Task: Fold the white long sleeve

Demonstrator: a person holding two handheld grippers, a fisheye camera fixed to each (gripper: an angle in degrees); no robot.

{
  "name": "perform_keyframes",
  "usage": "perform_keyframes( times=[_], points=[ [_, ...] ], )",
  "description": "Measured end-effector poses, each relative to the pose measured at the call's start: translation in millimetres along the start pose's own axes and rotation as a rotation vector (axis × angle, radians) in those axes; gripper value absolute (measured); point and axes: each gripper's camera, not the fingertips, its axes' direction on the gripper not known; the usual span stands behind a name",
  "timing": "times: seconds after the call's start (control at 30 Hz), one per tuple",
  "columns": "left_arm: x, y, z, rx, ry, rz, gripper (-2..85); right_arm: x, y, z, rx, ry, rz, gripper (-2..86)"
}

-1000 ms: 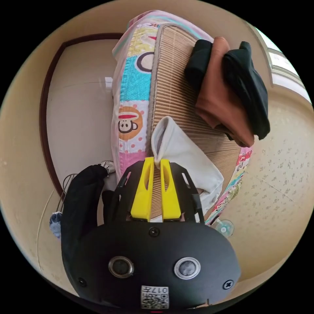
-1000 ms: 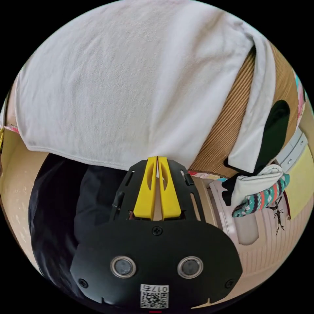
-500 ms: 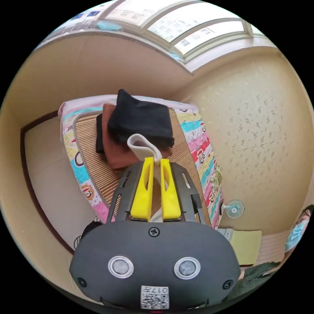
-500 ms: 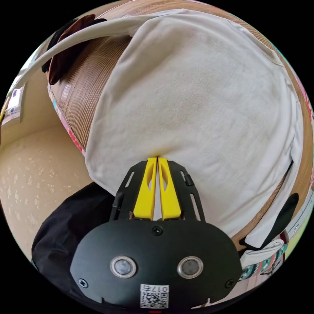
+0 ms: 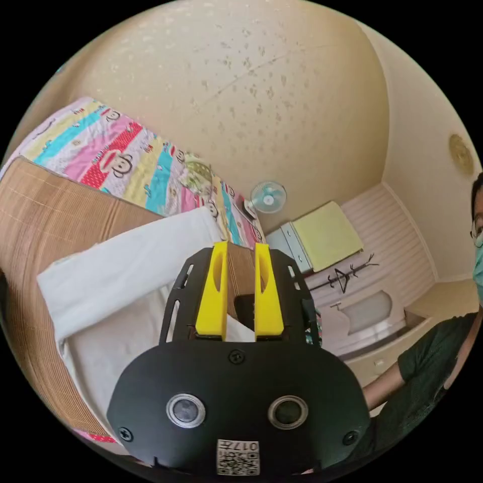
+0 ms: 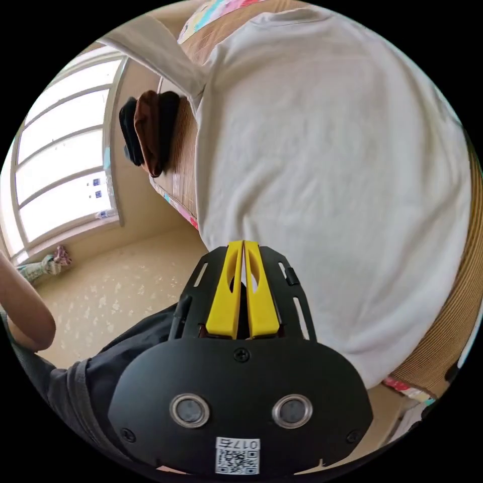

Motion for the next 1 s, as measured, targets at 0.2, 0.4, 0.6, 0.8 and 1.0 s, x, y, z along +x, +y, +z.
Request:
perform_keyframes(
  times=[0.2,0.4,0.6,0.8,1.0],
  points=[
    [13,115,91,-0.390,-0.009,-0.077,8.7,169,125,-126,0.395,-0.352,0.478,5.6],
    [-16,225,64,-0.729,-0.190,-0.225,8.4,290,255,-178,0.997,-0.780,0.933,13.4],
    [-25,223,25,-0.781,-0.360,-0.233,8.1,317,260,-151,1.434,-1.204,1.102,8.5],
    [-21,175,12,-0.656,-0.424,-0.195,7.0,271,242,-187,1.546,-1.180,1.115,2.8],
    [-16,169,-1,-0.578,-0.385,-0.239,6.6,153,188,-325,1.558,-0.799,0.490,2.7]
  ],
)
